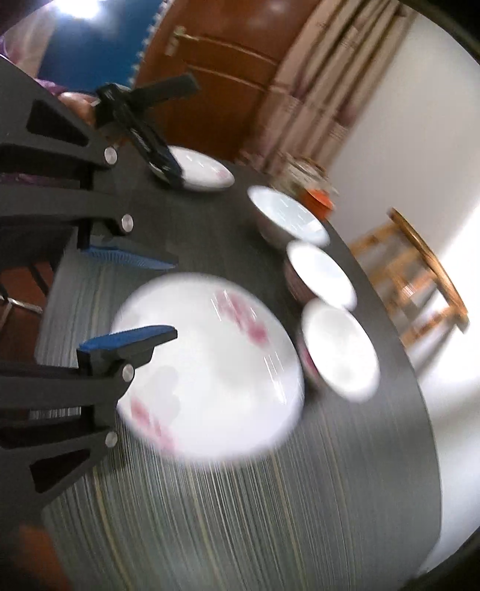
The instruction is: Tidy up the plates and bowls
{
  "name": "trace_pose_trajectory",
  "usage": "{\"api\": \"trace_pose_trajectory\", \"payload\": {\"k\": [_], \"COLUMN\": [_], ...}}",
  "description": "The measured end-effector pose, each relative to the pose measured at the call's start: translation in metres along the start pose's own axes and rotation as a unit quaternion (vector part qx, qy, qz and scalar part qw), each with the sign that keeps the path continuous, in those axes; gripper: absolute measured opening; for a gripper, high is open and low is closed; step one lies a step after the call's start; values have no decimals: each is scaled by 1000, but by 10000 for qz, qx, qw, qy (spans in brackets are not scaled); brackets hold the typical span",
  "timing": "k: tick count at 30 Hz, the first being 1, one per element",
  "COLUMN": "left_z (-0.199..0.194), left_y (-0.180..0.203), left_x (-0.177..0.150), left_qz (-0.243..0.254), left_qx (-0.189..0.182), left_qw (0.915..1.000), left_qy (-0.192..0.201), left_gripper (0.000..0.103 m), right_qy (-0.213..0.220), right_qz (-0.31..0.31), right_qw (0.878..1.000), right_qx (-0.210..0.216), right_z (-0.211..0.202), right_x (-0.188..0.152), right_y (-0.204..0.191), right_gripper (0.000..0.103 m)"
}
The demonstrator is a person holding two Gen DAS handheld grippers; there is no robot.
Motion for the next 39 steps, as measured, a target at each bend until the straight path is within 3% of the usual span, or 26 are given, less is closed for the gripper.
{"api": "trace_pose_trajectory", "payload": {"k": [4, 6, 11, 23, 28, 31, 32, 33, 34, 36, 39], "left_z": [20, 29, 47, 73, 76, 78, 79, 81, 81, 78, 74], "left_y": [38, 55, 73, 75, 79, 83, 84, 86, 88, 89, 89], "left_x": [1, 4, 9, 12, 12, 12, 12, 11, 11, 11, 8], "left_qz": [-1, 34, -131, -207, -82, 57, 120, 187, 178, 268, 249], "left_qx": [-549, -783, -935, -946, -1034, -937, -885, -837, -858, -702, -656], "left_qw": [9982, 9963, 9943, 9916, 9915, 9923, 9927, 9926, 9924, 9941, 9951], "left_qy": [-230, -341, -500, -854, -791, -809, -816, -860, -864, -783, -691], "left_gripper": [39, 39, 39, 39, 39, 37, 28, 18, 14, 15, 14], "right_qy": [243, 237, 53, -143, -216, -276, -303, -322, -336, -373, -392], "right_qz": [-158, -78, 258, 505, 493, 456, 452, 455, 464, 423, 223], "right_qw": [9982, 9982, 9985, 9983, 9984, 9985, 9984, 9983, 9983, 9984, 9988], "right_qx": [-517, -553, -480, -243, -177, -155, -150, -151, -119, -93, -213], "right_z": [-17, -17, 0, 27, 32, 36, 37, 39, 40, 43, 48], "right_x": [13, 15, 15, 22, 24, 24, 24, 23, 23, 23, 20], "right_y": [34, 48, 78, 98, 101, 102, 102, 103, 103, 102, 100], "right_gripper": [35, 35, 35, 35, 35, 35, 35, 33, 33, 21, 12]}}
Point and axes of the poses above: each gripper's, at about its wrist camera, not at the fingertips, and z roughly the way its jaws point, y to its right, x to its top, the point moved 3 cm from there along z, roughly the way its jaws point, and after that the axes turned 9 degrees about y, right-handed, at the moved point
